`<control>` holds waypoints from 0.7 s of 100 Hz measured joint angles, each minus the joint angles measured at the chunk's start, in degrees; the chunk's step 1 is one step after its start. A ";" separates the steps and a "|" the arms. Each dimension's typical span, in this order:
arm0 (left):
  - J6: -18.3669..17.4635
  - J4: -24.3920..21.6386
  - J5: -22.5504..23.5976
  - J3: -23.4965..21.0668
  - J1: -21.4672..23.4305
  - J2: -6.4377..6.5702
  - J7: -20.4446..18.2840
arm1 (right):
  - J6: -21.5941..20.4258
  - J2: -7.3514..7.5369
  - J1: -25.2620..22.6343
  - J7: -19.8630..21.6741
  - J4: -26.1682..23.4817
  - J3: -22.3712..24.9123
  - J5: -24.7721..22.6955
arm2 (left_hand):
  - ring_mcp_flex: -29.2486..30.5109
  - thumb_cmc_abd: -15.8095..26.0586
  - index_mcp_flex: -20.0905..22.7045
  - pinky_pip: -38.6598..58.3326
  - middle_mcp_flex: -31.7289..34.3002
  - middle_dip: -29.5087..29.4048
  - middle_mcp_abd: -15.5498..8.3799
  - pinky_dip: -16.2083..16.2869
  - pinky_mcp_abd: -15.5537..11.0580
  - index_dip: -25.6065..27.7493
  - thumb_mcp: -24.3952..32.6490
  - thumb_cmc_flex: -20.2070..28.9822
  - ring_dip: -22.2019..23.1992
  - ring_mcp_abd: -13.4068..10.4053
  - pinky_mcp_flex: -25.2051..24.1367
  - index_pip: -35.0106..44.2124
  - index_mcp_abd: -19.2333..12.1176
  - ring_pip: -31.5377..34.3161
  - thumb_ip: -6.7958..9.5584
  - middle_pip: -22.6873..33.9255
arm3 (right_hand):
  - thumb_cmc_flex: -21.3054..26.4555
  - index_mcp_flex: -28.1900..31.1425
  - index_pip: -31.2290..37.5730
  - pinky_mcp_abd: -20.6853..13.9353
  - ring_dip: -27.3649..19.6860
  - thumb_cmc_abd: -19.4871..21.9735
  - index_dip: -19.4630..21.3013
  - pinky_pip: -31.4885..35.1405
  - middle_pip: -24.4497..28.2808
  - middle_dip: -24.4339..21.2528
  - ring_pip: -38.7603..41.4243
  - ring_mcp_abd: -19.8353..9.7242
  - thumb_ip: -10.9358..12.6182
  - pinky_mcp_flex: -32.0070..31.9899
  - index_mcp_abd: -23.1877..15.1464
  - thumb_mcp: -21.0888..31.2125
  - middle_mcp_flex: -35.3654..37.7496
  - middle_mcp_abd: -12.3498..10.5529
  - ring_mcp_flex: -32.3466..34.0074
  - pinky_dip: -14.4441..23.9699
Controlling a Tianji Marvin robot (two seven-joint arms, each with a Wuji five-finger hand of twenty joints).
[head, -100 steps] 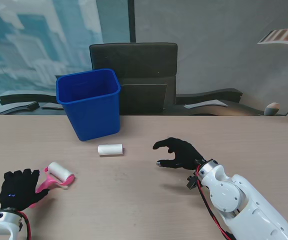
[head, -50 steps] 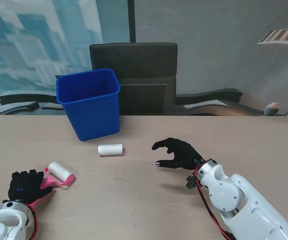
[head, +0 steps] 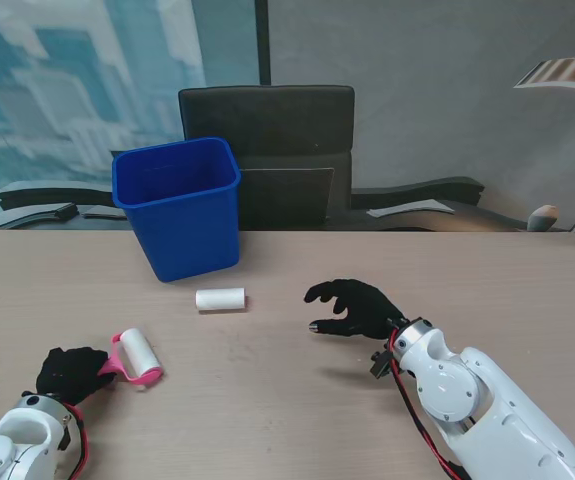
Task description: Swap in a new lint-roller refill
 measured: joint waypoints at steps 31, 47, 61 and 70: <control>-14.99 -2.18 2.82 -0.05 2.36 -0.07 14.29 | -0.48 -0.10 0.02 1.34 -0.19 -0.27 5.45 | 2.39 0.00 0.00 2.12 2.43 0.72 -0.08 0.00 0.70 2.42 -0.63 0.01 0.00 0.04 2.51 4.10 -0.10 2.45 0.00 2.11 | 0.56 0.42 -1.25 0.28 -0.73 2.21 -0.62 0.90 -0.34 0.64 -2.09 0.02 0.01 0.10 1.40 -1.12 1.27 -0.02 0.23 -0.23; -20.29 -3.73 0.08 0.88 1.31 -0.12 13.39 | -2.10 0.28 1.16 5.82 -0.45 -2.00 10.06 | 2.39 0.00 0.00 2.33 2.43 0.75 -0.15 0.00 0.70 2.42 -0.65 0.01 0.01 0.00 2.58 4.44 -0.26 2.94 0.00 2.11 | 0.44 -1.64 -3.41 0.29 -1.59 5.15 -0.75 -1.08 -2.40 -0.09 -4.66 0.04 0.01 -1.69 1.40 -5.64 -2.32 -0.01 -3.24 -1.42; -24.43 -3.94 -0.36 2.40 -1.06 -0.07 12.92 | -4.25 0.22 2.43 5.22 -0.12 -2.77 10.03 | 2.39 0.00 0.00 2.35 2.44 0.80 -0.21 0.00 0.70 2.42 -0.71 0.01 0.01 -0.02 2.59 4.75 -0.30 2.98 0.00 2.11 | 0.42 -2.31 -3.17 0.30 -1.72 5.22 -1.32 -1.91 -3.10 -0.26 -5.51 0.04 0.01 -2.39 1.40 -6.31 -2.98 -0.01 -3.93 -1.43; -29.08 -3.85 -3.17 3.36 -3.03 -0.03 10.57 | -6.53 0.23 3.58 6.65 0.69 -3.24 12.89 | 2.39 0.00 -0.02 2.36 2.44 1.00 -0.77 -0.22 0.45 2.42 -1.25 0.01 0.01 -0.44 2.74 4.88 -1.04 3.01 0.00 2.19 | 0.40 -2.97 -3.52 0.31 -2.20 5.22 -1.33 -2.50 -3.10 -0.28 -6.16 0.04 0.01 -2.74 1.34 -7.07 -2.98 -0.01 -3.93 -1.46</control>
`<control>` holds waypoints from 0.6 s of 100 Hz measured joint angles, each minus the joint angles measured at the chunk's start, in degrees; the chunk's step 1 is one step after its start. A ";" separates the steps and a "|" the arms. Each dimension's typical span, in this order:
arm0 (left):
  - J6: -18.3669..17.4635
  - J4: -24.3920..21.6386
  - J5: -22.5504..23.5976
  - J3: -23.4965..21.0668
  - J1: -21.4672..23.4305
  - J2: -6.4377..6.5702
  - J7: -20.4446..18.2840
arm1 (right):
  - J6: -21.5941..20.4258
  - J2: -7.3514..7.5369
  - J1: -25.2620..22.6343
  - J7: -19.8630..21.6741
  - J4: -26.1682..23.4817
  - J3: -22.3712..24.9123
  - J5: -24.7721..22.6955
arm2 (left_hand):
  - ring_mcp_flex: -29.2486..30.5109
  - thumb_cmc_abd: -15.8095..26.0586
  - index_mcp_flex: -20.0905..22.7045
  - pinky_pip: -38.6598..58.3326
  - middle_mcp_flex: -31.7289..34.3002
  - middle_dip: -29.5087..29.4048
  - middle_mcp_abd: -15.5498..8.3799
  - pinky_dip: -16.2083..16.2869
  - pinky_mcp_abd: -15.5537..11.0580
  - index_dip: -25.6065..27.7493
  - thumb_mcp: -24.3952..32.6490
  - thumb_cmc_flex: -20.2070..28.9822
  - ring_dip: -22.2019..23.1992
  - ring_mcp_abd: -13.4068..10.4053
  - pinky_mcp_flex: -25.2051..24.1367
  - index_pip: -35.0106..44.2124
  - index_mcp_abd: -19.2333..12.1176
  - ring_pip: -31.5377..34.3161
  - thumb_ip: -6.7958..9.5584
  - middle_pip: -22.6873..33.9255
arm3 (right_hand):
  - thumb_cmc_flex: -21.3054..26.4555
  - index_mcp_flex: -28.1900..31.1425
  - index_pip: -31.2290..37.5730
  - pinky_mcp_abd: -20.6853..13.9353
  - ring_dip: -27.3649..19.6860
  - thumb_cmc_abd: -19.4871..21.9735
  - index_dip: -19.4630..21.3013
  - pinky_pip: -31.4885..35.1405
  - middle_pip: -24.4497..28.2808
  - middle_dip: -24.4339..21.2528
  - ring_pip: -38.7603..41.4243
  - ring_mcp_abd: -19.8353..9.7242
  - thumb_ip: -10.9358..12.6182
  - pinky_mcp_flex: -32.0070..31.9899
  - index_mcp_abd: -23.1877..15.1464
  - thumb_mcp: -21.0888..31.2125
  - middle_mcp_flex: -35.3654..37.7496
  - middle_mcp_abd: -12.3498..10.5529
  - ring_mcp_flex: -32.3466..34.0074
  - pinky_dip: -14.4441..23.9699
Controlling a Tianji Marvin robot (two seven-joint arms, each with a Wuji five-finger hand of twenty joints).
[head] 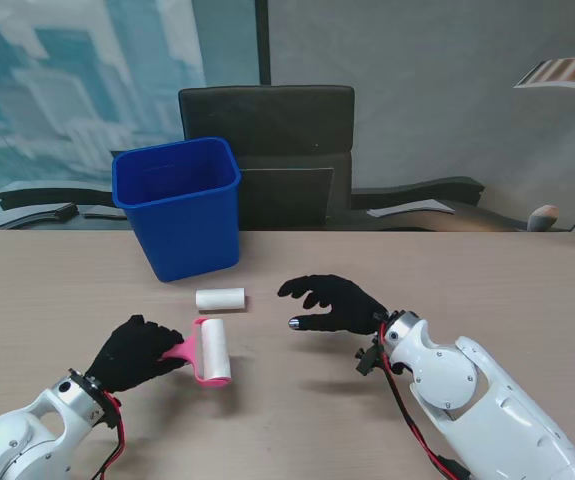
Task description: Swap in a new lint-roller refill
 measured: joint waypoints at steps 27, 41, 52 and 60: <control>-14.57 2.27 0.92 0.97 -6.15 0.56 -2.12 | -3.66 0.39 3.41 4.88 1.96 -1.53 5.25 | 1.31 0.36 -0.65 0.00 0.01 0.24 -3.56 -1.64 -3.04 0.00 -0.81 -0.16 0.00 -3.15 1.68 3.43 -5.32 0.01 0.00 0.45 | -0.05 -0.83 -0.12 0.01 -0.10 0.01 -0.01 -1.57 -1.43 -0.55 -1.30 0.04 0.00 -1.22 -0.83 -0.63 -3.01 0.00 -2.93 -0.60; -16.39 3.30 0.64 1.58 -7.74 0.69 -1.08 | -5.09 0.85 5.85 7.38 3.37 -3.76 10.96 | 1.33 0.63 -0.64 0.00 0.02 0.46 -4.10 -2.04 -3.44 0.00 -0.70 -0.16 0.00 -3.52 1.85 4.22 -6.54 0.01 0.00 0.56 | -0.67 -0.84 -0.12 0.04 -0.63 -0.06 -0.01 -2.27 -1.42 -0.57 -1.35 0.05 0.01 -1.33 -0.80 -0.69 -3.01 -0.01 -2.93 -0.61; -19.09 3.97 1.98 2.27 -8.91 0.77 0.56 | -6.02 1.09 7.89 11.06 4.36 -5.91 17.13 | 1.33 0.63 -0.63 0.00 0.02 0.48 -4.83 -2.68 -4.23 0.00 -0.70 -0.16 0.00 -4.28 2.00 4.57 -7.39 0.01 0.00 0.60 | -1.53 -0.83 -0.12 0.04 -0.65 0.01 -0.01 -2.34 -1.42 -0.57 -1.62 0.06 0.01 -1.34 -0.77 -0.67 -3.01 -0.01 -2.94 -0.61; -19.88 4.21 1.55 2.91 -9.73 0.80 0.15 | -7.05 1.14 9.30 11.40 5.09 -7.59 17.12 | 1.34 0.63 -0.68 0.00 0.02 0.48 -4.97 -2.74 -4.24 0.00 -0.69 -0.16 0.00 -4.32 2.01 4.83 -7.62 0.01 0.00 0.97 | -1.87 -0.84 -0.12 0.04 -0.66 0.17 -0.02 -2.46 -1.42 -0.57 -2.03 0.06 0.01 -1.34 -0.77 -0.65 -3.01 -0.02 -2.98 -0.61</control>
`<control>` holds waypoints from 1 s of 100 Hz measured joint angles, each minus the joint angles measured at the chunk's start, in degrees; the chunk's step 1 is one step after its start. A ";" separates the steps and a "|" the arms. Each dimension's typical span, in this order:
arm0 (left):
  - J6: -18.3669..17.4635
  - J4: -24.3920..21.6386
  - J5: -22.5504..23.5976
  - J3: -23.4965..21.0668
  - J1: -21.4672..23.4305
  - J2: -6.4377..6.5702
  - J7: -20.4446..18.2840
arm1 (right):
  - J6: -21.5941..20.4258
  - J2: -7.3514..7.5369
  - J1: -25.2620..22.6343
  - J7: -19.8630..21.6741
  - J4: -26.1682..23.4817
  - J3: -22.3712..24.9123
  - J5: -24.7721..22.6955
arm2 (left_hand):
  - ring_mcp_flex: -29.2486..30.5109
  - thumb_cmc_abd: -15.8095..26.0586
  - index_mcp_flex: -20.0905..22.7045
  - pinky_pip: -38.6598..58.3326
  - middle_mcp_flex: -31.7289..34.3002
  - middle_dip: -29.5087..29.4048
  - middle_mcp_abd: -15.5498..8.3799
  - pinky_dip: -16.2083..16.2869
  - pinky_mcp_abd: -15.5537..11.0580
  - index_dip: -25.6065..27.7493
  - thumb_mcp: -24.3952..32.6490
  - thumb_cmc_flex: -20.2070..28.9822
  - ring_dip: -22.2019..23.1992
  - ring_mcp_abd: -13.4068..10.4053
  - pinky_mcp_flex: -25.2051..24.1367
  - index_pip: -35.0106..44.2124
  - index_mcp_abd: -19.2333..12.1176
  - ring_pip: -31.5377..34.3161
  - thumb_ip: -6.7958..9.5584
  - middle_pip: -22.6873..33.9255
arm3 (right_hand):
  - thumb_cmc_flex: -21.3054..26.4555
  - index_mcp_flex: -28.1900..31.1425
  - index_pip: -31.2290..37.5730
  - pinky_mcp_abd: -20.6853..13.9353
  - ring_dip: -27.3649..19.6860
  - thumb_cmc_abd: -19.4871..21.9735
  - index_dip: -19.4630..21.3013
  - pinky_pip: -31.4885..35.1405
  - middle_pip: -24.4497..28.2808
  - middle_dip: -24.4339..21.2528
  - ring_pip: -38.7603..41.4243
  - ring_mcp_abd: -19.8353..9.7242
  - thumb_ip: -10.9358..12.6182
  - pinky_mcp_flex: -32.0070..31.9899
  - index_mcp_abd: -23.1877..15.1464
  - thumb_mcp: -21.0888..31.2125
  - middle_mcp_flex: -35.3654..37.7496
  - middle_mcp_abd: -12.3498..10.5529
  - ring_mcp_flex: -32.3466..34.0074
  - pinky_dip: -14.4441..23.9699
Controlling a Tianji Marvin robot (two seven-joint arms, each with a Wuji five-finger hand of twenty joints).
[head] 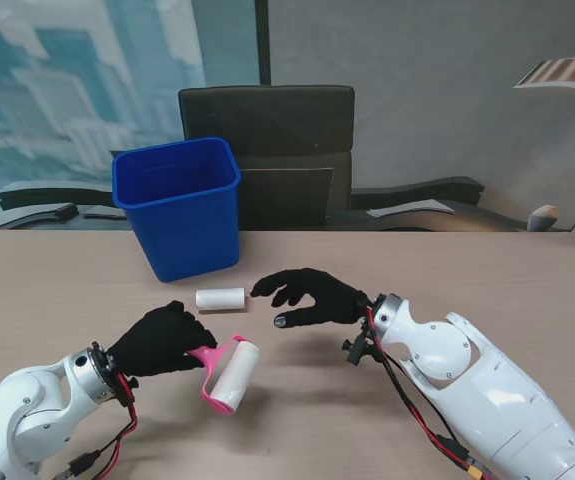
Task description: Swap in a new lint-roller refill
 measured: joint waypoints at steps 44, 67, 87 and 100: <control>-4.26 0.40 -6.45 3.67 -3.10 -0.40 -3.12 | -0.86 -0.02 5.43 7.13 4.54 -7.11 8.38 | 0.00 0.10 -0.93 0.00 0.00 0.01 -1.22 -0.74 -0.69 -0.26 0.01 0.00 0.00 -0.74 0.41 1.49 -1.20 0.00 0.00 0.27 | 0.01 1.29 0.53 0.05 -0.02 0.22 -0.04 -0.77 1.04 0.00 0.30 2.71 0.00 0.51 1.62 0.04 2.89 -0.03 1.94 0.00; -5.41 0.38 -7.95 5.22 -4.41 -0.53 -4.95 | -2.70 0.18 7.06 10.60 5.89 -10.21 11.99 | 0.01 0.11 -0.94 0.00 0.00 0.01 -1.26 -0.78 -1.24 -0.34 0.01 0.00 0.00 -0.88 0.47 1.67 -1.33 0.00 0.00 0.28 | 0.71 6.65 3.50 0.06 1.84 -0.77 0.76 1.07 3.79 1.47 4.19 4.05 0.00 4.11 3.64 0.32 9.32 -0.04 7.85 2.00; -6.16 0.42 -7.79 5.68 -5.13 -0.54 -5.30 | -3.58 0.42 7.82 12.84 6.47 -11.62 14.20 | 0.02 0.11 -0.95 0.00 0.00 0.02 -1.53 -1.37 -1.30 -0.46 0.01 0.00 0.00 -1.23 0.48 2.27 -3.21 0.00 0.00 0.28 | 3.02 10.63 4.78 0.06 3.53 -1.87 2.31 6.07 6.00 3.27 7.91 4.05 0.44 8.22 4.36 0.31 15.02 0.09 12.15 4.22; -6.35 0.43 -6.92 5.70 -5.24 -0.53 -5.17 | -4.18 0.59 8.29 13.15 6.74 -12.39 14.48 | 0.02 0.11 -0.97 0.00 0.00 0.03 -1.93 -1.41 -1.34 -0.47 -0.82 0.00 0.00 -1.32 0.50 2.31 -5.43 0.00 0.00 0.29 | 3.65 11.98 5.15 0.06 5.33 -4.82 3.58 9.64 7.64 4.83 11.40 4.02 0.85 10.84 5.08 4.14 17.90 0.15 15.95 4.36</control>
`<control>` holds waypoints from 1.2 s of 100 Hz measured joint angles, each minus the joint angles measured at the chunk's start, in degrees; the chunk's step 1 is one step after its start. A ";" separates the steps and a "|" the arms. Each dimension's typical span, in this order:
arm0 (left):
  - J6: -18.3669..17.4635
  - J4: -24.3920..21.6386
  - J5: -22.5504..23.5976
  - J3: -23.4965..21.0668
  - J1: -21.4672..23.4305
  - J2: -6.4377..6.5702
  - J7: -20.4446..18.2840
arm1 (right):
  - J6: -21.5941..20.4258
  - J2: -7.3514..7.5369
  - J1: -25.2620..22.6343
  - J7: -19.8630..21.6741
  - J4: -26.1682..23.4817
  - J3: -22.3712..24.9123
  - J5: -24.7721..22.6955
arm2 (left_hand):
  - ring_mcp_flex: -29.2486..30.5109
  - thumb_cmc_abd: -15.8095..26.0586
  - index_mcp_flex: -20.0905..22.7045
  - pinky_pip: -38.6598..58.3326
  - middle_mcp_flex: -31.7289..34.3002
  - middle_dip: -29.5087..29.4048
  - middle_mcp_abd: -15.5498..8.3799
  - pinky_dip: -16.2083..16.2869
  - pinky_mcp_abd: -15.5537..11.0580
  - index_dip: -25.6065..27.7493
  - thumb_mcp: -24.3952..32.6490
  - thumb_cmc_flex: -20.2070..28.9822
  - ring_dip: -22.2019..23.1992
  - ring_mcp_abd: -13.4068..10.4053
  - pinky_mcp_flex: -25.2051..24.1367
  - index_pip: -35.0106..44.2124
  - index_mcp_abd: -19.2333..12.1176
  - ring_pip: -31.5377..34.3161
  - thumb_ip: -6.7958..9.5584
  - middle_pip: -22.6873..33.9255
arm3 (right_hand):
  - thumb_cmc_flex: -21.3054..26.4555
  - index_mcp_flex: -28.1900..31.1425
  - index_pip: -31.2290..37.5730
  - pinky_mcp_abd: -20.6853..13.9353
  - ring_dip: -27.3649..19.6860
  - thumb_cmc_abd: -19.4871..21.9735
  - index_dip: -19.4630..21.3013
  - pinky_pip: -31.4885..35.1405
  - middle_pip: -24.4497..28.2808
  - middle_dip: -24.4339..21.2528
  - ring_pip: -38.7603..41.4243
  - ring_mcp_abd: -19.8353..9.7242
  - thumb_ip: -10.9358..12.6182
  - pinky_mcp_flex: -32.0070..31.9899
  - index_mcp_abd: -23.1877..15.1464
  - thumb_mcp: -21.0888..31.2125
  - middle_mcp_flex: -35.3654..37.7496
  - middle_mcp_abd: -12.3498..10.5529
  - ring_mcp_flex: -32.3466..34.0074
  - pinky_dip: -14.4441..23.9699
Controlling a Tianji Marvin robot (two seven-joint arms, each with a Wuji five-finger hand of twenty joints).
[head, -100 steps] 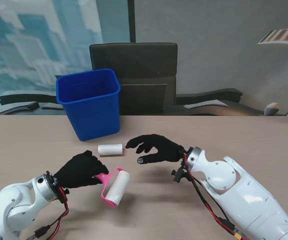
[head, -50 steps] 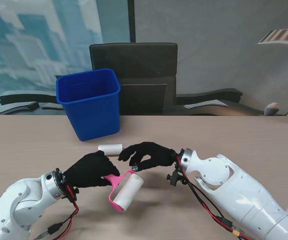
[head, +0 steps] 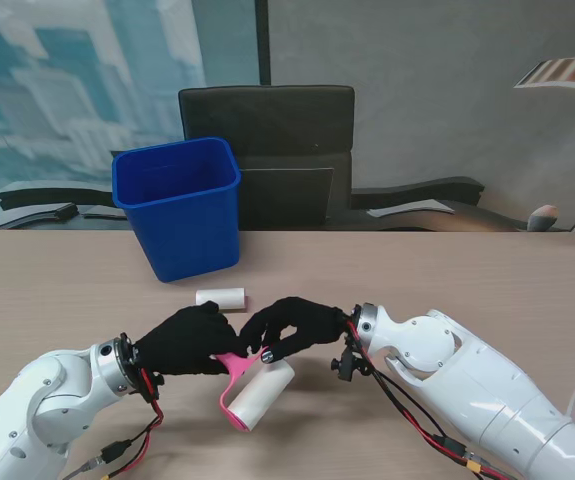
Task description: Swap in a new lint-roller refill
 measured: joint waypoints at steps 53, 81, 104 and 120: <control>-0.34 0.32 4.16 0.10 -1.13 0.20 1.97 | -1.87 1.12 1.78 2.05 0.60 -2.77 -0.56 | 0.00 0.00 -0.09 0.00 0.00 0.00 -0.08 -0.06 -0.05 -0.57 -0.30 -0.03 0.00 -0.08 0.01 0.19 1.06 0.00 0.00 0.00 | 0.14 7.61 12.07 0.08 2.76 -4.16 -1.89 6.27 4.17 2.99 8.84 -0.54 -0.07 5.78 -1.60 7.30 9.81 0.03 8.05 -0.06; -0.64 0.32 6.75 0.29 -1.45 0.39 3.77 | -1.58 0.51 1.51 1.07 0.64 -2.93 0.78 | 0.00 0.01 -0.10 0.00 0.00 0.00 -0.12 -0.09 -0.08 -0.57 -0.30 -0.03 0.00 -0.11 0.02 0.20 0.99 0.00 0.00 0.00 | 5.41 8.29 25.44 2.39 3.34 -4.22 -14.48 11.07 6.34 3.41 13.98 -0.77 -3.85 10.78 -2.19 6.25 17.85 -0.07 14.71 -0.12; -0.19 0.39 7.34 0.46 -1.70 0.50 4.20 | -1.92 0.40 0.96 -0.56 0.19 -2.85 -0.76 | 0.01 0.51 -1.26 0.00 -0.16 0.00 -0.77 -0.82 -0.95 -2.60 -0.30 -0.05 0.00 -0.81 -0.02 -0.68 0.17 -1.13 0.00 -0.38 | 6.39 9.82 26.59 3.50 4.85 -1.17 -12.99 15.32 8.25 5.67 22.08 -1.46 -7.59 15.95 -2.20 8.11 21.01 0.67 18.76 -1.64; 5.02 -0.54 8.90 -0.08 -0.60 0.53 6.26 | -1.53 0.38 -0.72 -2.39 -1.05 -0.88 -3.48 | -3.76 0.37 -8.61 -3.47 -9.28 0.00 -1.40 -1.67 -3.07 -3.44 6.73 -10.60 0.00 -2.54 -3.45 -15.98 -0.40 -5.18 0.00 -5.60 | 6.25 10.40 28.36 3.53 7.42 -1.14 -9.63 16.65 10.45 10.51 29.31 -1.50 -8.20 18.19 -1.70 14.37 22.24 3.21 19.38 -2.19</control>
